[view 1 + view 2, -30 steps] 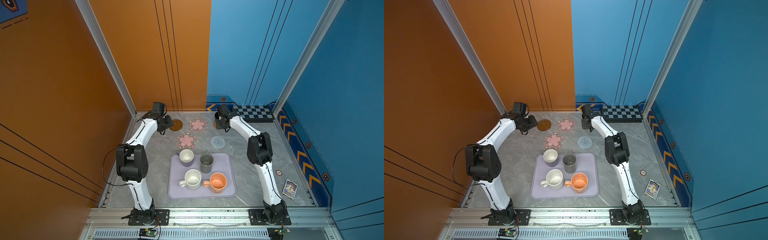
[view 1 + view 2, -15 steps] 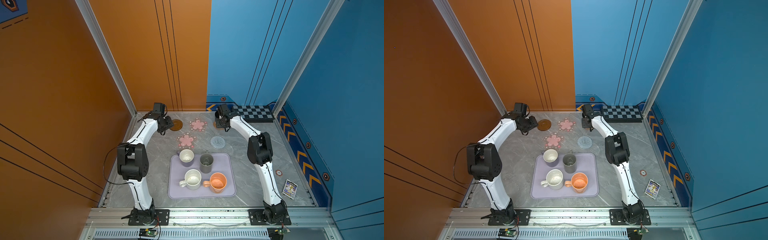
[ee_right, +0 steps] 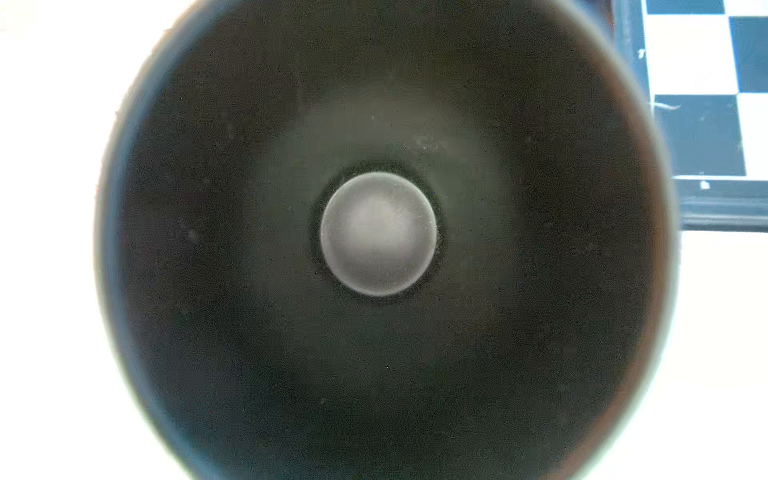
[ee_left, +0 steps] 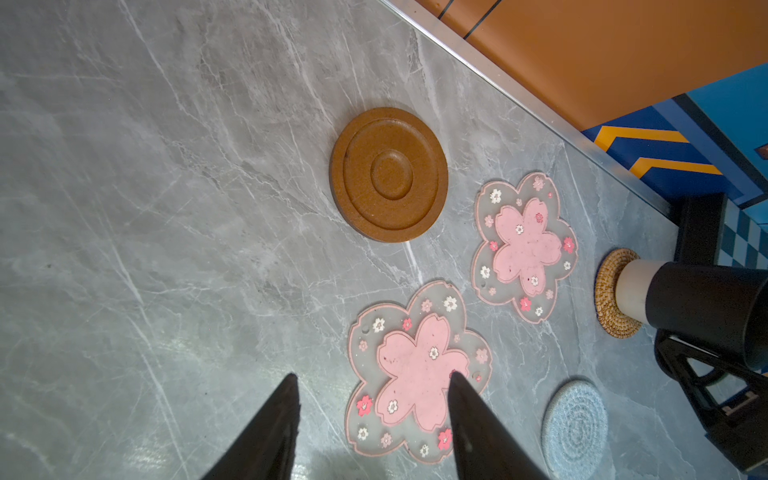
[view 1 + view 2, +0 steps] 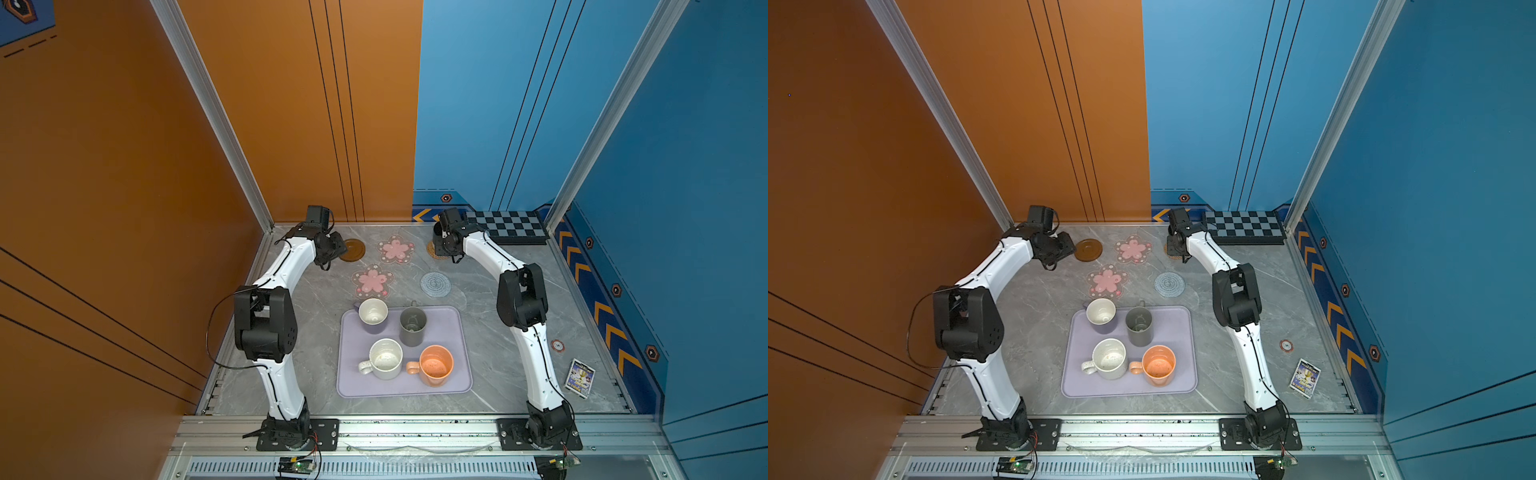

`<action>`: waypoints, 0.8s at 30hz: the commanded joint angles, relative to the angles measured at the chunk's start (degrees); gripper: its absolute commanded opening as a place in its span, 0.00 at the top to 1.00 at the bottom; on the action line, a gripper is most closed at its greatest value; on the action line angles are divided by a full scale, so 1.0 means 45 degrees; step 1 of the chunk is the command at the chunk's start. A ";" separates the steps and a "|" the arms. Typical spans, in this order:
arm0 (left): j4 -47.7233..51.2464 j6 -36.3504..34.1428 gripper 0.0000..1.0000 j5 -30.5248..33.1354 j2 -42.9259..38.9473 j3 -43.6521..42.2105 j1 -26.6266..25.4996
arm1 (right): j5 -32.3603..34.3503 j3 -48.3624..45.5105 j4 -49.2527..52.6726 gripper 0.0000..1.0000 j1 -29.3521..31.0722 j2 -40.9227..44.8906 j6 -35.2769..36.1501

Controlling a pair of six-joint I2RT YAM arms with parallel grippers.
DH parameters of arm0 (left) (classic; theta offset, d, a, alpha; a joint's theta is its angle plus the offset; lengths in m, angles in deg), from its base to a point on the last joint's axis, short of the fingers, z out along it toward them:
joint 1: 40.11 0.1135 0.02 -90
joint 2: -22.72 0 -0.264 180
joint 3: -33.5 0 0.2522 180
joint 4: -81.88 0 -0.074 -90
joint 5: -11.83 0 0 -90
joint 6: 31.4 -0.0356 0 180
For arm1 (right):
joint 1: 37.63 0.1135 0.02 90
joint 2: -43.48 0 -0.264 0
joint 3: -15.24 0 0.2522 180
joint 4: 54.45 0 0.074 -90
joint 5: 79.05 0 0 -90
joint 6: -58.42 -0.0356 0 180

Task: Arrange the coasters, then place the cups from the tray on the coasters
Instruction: 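Lower the held black mug onto the woven rattan coaster with the right gripper, then open the right gripper to release the black mug on the coaster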

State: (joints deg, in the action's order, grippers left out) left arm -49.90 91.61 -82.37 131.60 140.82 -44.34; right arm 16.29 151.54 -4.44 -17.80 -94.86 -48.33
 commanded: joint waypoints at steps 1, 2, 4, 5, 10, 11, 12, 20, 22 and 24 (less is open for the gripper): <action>0.0233 0.0117 0.42 -0.0213 0.0023 0.0283 0.0101 | -0.0374 -0.0187 -0.0614 0.96 -0.0033 0.0813 -0.0281; 0.0242 0.0130 0.42 -0.0228 0.0023 0.0283 0.0083 | -0.0400 -0.0264 -0.0614 0.96 -0.0023 0.0866 -0.0271; 0.0233 0.0143 0.42 -0.0252 0.0004 0.0283 0.0086 | -0.0467 -0.0385 -0.0595 0.95 -0.0041 0.0938 -0.0244; 0.0233 0.0141 0.42 -0.0252 -0.0018 0.0283 0.0081 | -0.0486 -0.0414 -0.0568 0.94 -0.0035 0.0958 -0.0230; 0.0238 0.0128 0.42 -0.0227 -0.0104 0.0216 0.0080 | -0.0548 -0.0395 -0.0458 0.86 -0.0028 0.1077 -0.0257; 0.0235 0.0139 0.42 -0.0221 -0.0113 0.0225 0.0095 | -0.0543 -0.0395 -0.0452 0.85 -0.0030 0.1110 -0.0261; 0.0231 0.0143 0.42 -0.0234 -0.0133 0.0225 0.0095 | -0.0551 -0.0395 -0.0438 0.85 -0.0030 0.1151 -0.0269; 0.0236 0.0152 0.42 -0.0238 -0.0284 0.0082 0.0092 | -0.0611 -0.0376 -0.0314 0.71 -0.0005 0.1378 -0.0222; 0.0234 0.0145 0.42 -0.0230 -0.0345 0.0035 0.0100 | -0.0641 -0.0382 -0.0216 0.67 0.0016 0.1406 -0.0222; 0.0234 0.0148 0.42 -0.0209 -0.0436 -0.0019 0.0101 | -0.0609 -0.0395 -0.0129 0.64 0.0048 0.1474 -0.0205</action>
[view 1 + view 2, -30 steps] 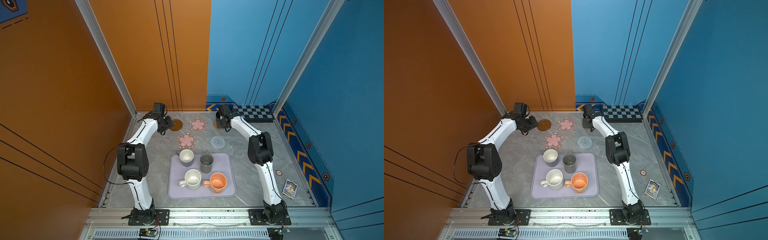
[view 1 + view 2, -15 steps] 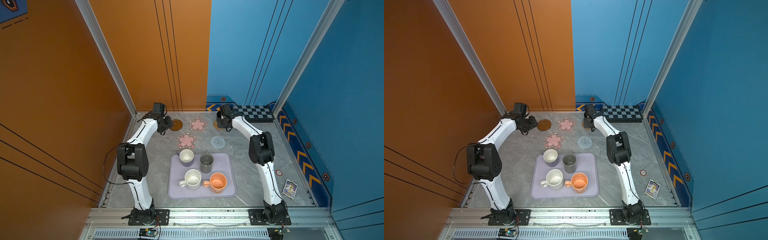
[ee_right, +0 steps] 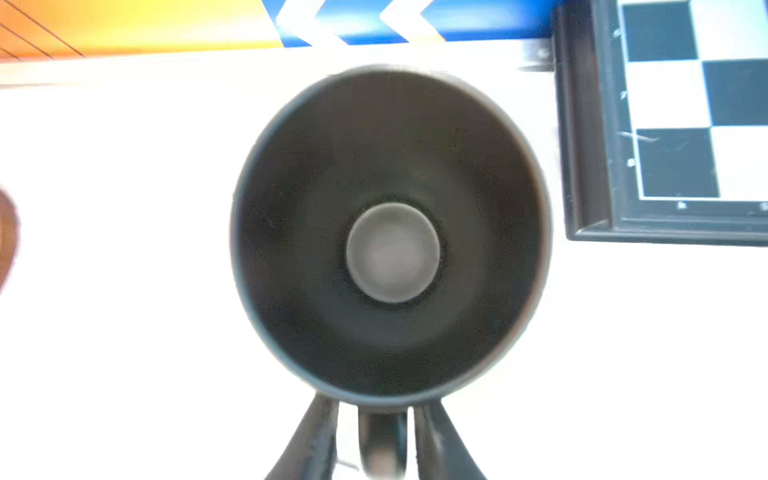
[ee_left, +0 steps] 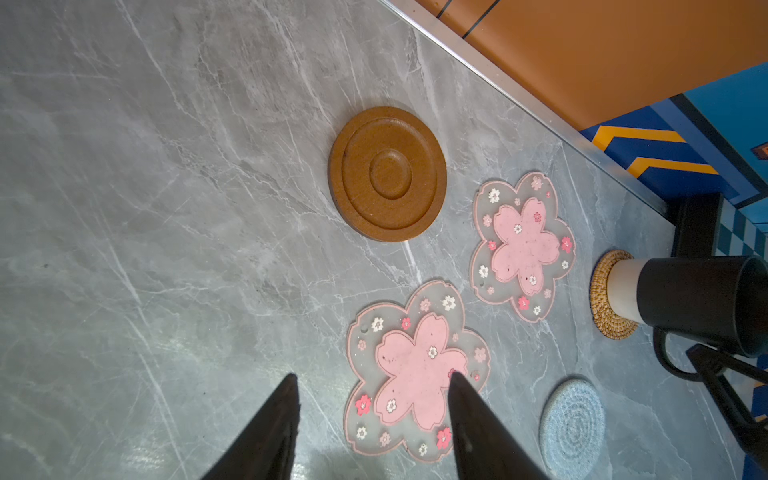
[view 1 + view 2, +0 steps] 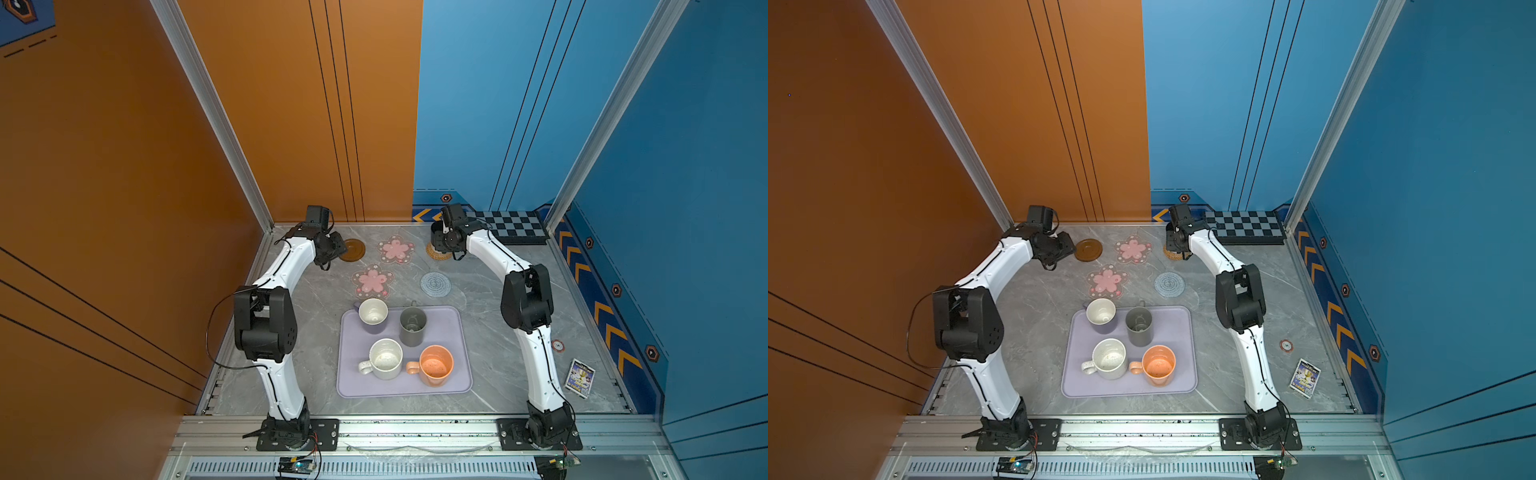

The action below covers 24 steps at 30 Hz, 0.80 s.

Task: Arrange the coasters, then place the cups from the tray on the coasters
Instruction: 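Open the right gripper to release the black mug on the coaster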

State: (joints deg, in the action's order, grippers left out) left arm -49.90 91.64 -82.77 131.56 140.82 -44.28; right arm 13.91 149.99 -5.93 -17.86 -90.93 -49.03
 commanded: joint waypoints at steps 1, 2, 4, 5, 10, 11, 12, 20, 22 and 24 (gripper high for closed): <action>0.0233 0.0152 0.42 -0.0121 -0.0478 -0.0039 0.0100 | -0.0063 -0.0051 0.0242 0.63 0.0078 0.0638 -0.0047; 0.0233 0.0144 0.42 -0.0123 -0.0531 -0.0067 0.0086 | -0.0068 -0.0051 0.0271 0.61 0.0099 0.0698 -0.0047; 0.0233 0.0145 0.42 -0.0123 -0.0656 -0.0125 0.0088 | -0.0026 -0.0069 0.0341 0.59 0.0138 0.0847 -0.0030; 0.0233 0.0145 0.42 -0.0122 -0.0721 -0.0164 0.0087 | -0.0014 -0.0099 0.0375 0.58 0.0157 0.0957 -0.0035; 0.0548 -0.0095 0.42 -0.0014 -0.1278 -0.0375 0.0036 | 0.0098 -0.0635 0.0380 0.58 0.0258 0.1802 0.0047; 0.0724 -0.0247 0.42 0.0051 -0.1405 -0.0390 0.0009 | 0.0163 -0.0866 0.0369 0.57 0.0274 0.2058 0.0043; 0.0955 -0.0394 0.42 0.0102 -0.1522 -0.0415 -0.0045 | 0.0236 -0.1131 0.0380 0.57 0.0294 0.2362 0.0064; 0.2440 -0.1404 0.42 0.1110 -0.3214 -0.1350 -0.0696 | 0.0689 -0.3918 0.0379 0.52 0.0604 0.5396 0.0459; 0.2668 -0.1613 0.42 0.1471 -0.3810 -0.1822 -0.0995 | 0.0757 -0.4954 0.0380 0.52 0.0701 0.6207 0.0480; 0.2972 -0.1750 0.42 0.1879 -0.4489 -0.2328 -0.1354 | 0.0891 -0.5839 0.0380 0.51 0.0828 0.7115 0.0438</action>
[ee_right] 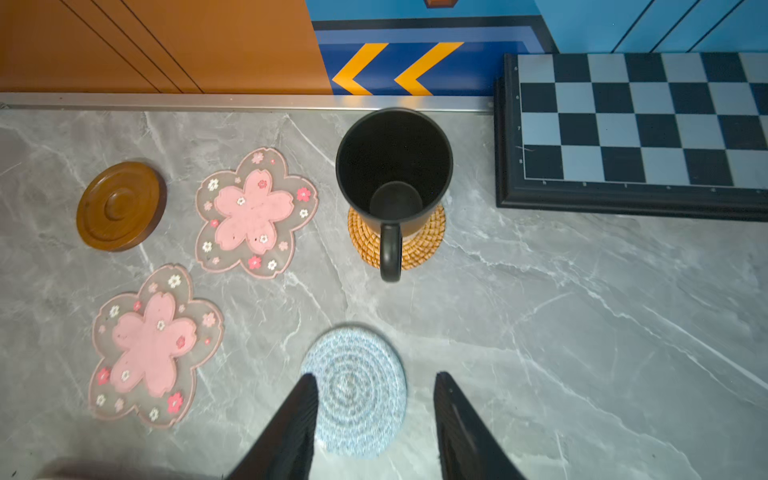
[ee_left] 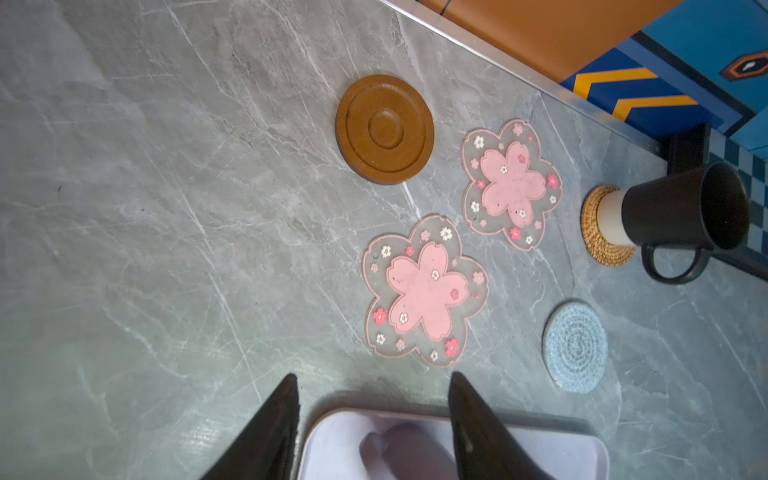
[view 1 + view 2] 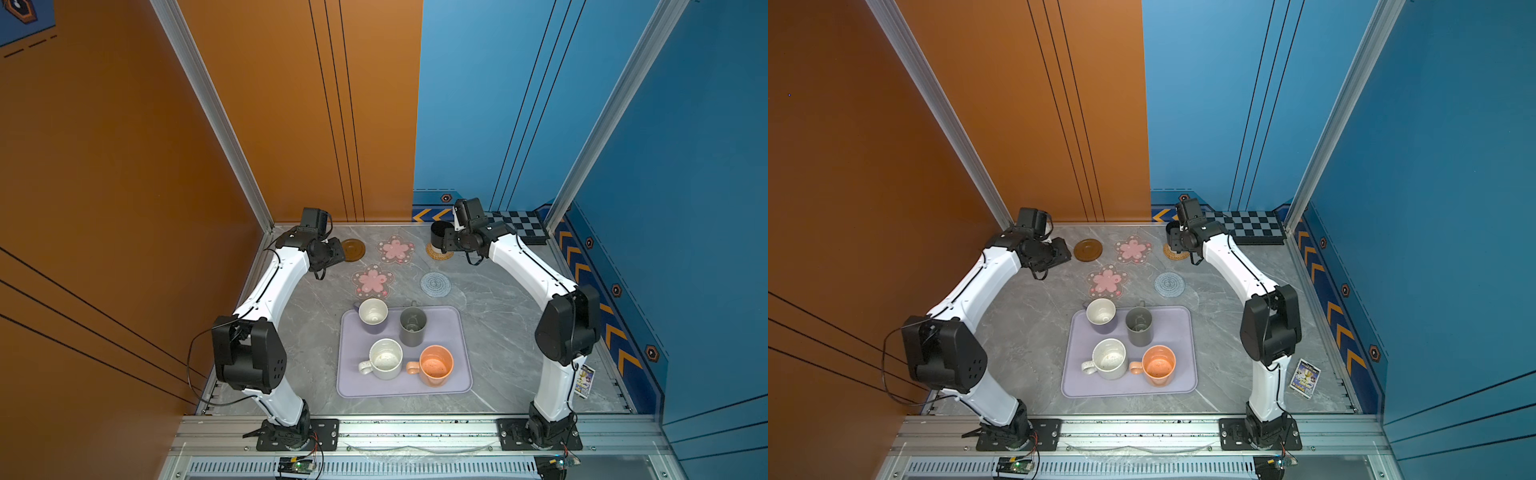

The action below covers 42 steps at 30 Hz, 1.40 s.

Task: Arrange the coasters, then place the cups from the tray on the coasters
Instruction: 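Open the right gripper to release the black mug on the coaster, then draw the right gripper back while the left gripper moves over the tray mugs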

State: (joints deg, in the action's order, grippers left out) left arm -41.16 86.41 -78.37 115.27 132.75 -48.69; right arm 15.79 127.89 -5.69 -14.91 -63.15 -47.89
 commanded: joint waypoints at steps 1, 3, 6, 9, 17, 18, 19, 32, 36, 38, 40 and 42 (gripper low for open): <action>0.1139 -0.0628 0.41 0.1029 -0.1132 -0.0759 -0.0518 | 0.0596 -0.1336 0.0325 0.51 0.0236 0.1363 0.0154; 0.1350 -0.0644 0.41 0.1221 -0.1699 -0.1248 -0.0822 | 0.0883 -0.2258 0.0311 0.51 0.0406 0.2282 0.0081; 0.1706 -0.0483 0.41 0.1486 -0.2531 -0.1911 -0.1363 | 0.1275 -0.3779 0.0307 0.50 0.0714 0.3712 -0.0132; 0.1830 -0.0255 0.41 0.1770 -0.3454 -0.2665 -0.1927 | 0.1512 -0.5400 0.0215 0.49 0.1049 0.5269 -0.0433; 0.1897 0.1084 0.41 0.2341 -0.6638 -0.5715 -0.3567 | 0.2008 -0.9615 0.0013 0.45 0.1723 0.9590 -0.1533; 0.1972 0.1245 0.41 0.2335 -0.7008 -0.5989 -0.3744 | 0.2056 -0.9988 0.0014 0.45 0.1728 1.0016 -0.1715; 0.2108 0.1354 0.41 0.2284 -0.7346 -0.6392 -0.3945 | 0.2092 -1.0323 0.0014 0.45 0.1743 1.0468 -0.1918; 0.5500 0.2052 0.41 0.2813 -0.9285 -0.6803 -0.6846 | 0.2171 -1.1225 0.0507 0.41 0.1748 1.2482 -0.2422; 0.5525 0.2362 0.41 0.2844 -0.9543 -0.6999 -0.8146 | 0.2035 -1.1302 0.0456 0.40 0.1748 1.2288 -0.2641; 0.5498 0.2563 0.41 0.3108 -0.9365 -0.7156 -0.8851 | 0.1998 -1.1278 0.0352 0.40 0.1748 1.2006 -0.2719; 0.5507 0.2680 0.41 0.3387 -0.8956 -0.7202 -0.9439 | 0.1840 -1.1196 0.0252 0.40 0.1749 1.1703 -0.2741; 0.5480 0.2810 0.41 0.3865 -0.8456 -0.7176 -1.0071 | 0.1713 -1.1166 0.0153 0.40 0.1765 1.1465 -0.2741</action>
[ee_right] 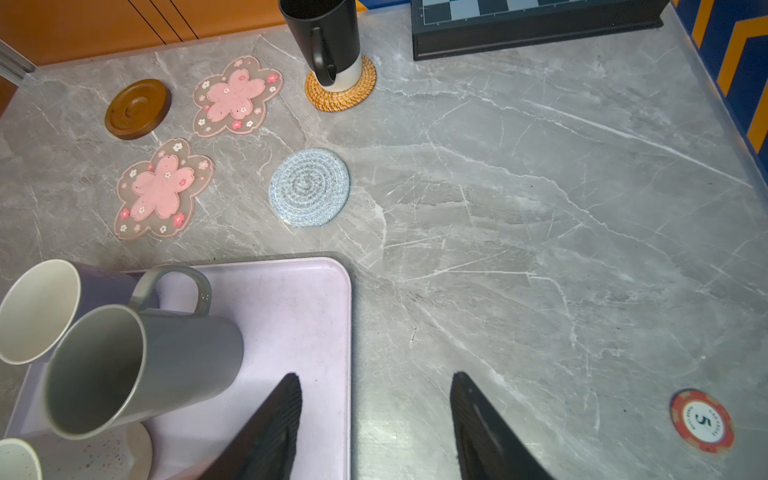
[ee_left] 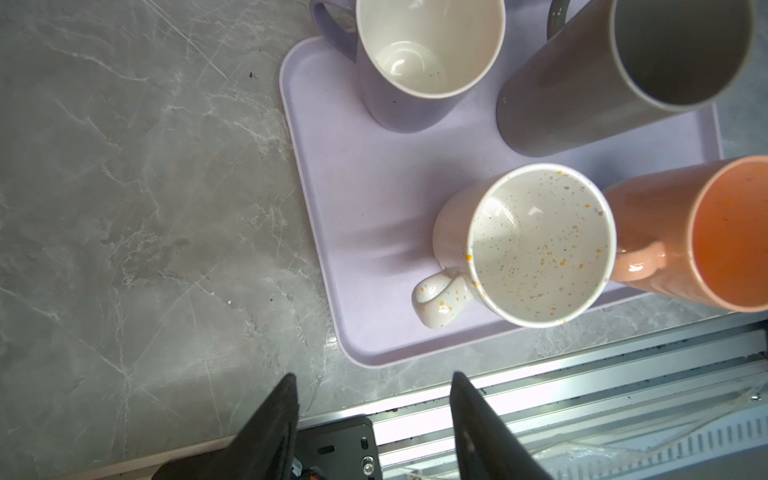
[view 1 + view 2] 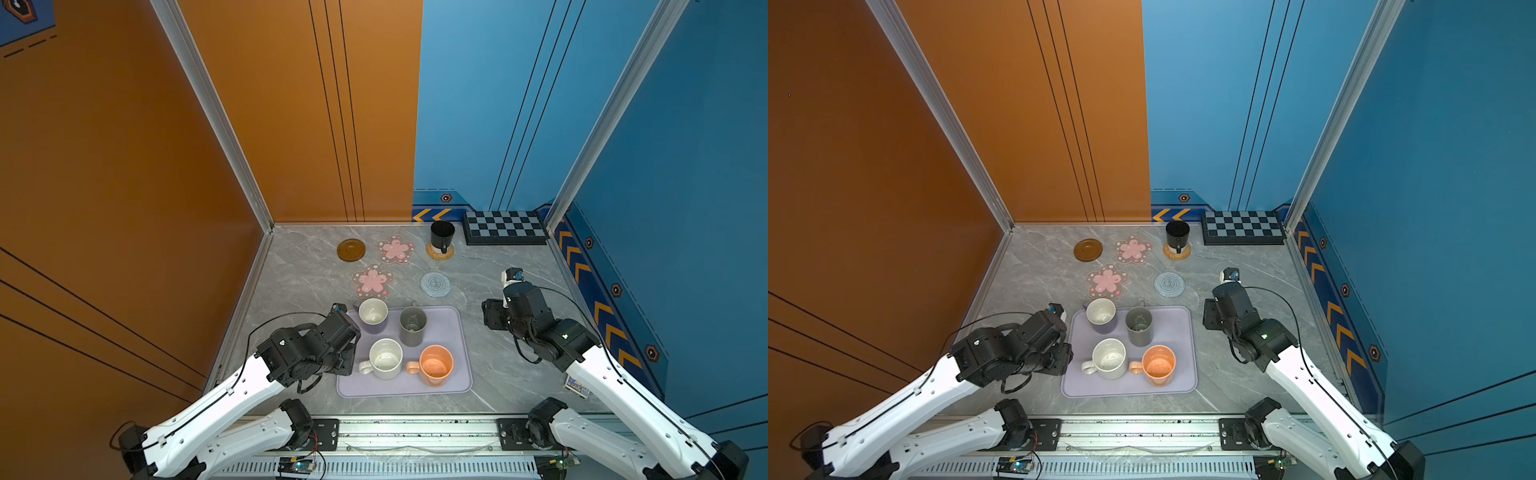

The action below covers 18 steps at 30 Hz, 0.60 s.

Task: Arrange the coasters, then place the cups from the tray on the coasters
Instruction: 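Draw the right gripper back while the left gripper moves over the tray mugs, then lower the open left gripper onto the white speckled mug rim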

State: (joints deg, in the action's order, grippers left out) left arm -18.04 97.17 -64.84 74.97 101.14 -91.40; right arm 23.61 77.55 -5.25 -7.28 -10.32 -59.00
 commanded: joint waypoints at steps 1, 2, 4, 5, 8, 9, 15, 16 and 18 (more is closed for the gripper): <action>0.0331 0.0414 0.41 0.1061 0.0811 -0.0105 -0.0904 | -0.0043 0.0030 -0.0003 0.40 0.0059 -0.0379 -0.0240; 0.0317 0.0352 0.41 0.1201 0.1135 -0.0017 -0.1222 | -0.0047 0.0040 -0.0039 0.40 0.0053 -0.0487 -0.0217; 0.0281 0.0087 0.41 0.1316 0.1668 0.0139 -0.1704 | -0.0003 0.0051 -0.0064 0.40 0.0053 -0.0653 -0.0143; 0.0283 -0.0047 0.41 0.1337 0.1892 0.0183 -0.1899 | 0.0017 0.0069 -0.0082 0.40 0.0043 -0.0737 -0.0104; 0.0195 -0.0614 0.41 0.1119 0.2380 0.0232 -0.2376 | 0.0016 0.0084 -0.0102 0.40 0.0015 -0.0986 -0.0021; 0.0068 -0.0739 0.41 0.0993 0.2403 0.0212 -0.2502 | 0.0016 0.0064 -0.0117 0.40 0.0014 -0.1065 -0.0020; -0.1655 -0.1336 0.40 -0.0048 0.1536 -0.0592 -0.2578 | -0.0098 -0.0087 -0.0423 0.39 -0.0006 -0.1485 -0.0020; -0.1971 -0.1352 0.40 -0.0139 0.1344 -0.0759 -0.2576 | -0.0134 -0.0106 -0.0482 0.39 -0.0020 -0.1571 -0.0020; -0.2518 -0.1249 0.40 -0.0237 0.1046 -0.1083 -0.2479 | -0.0195 -0.0126 -0.0599 0.39 -0.0025 -0.1760 -0.0025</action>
State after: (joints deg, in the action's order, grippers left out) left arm -25.27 92.64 -63.80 81.33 98.06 -102.42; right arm 23.18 77.53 -6.56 -7.31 -17.29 -59.06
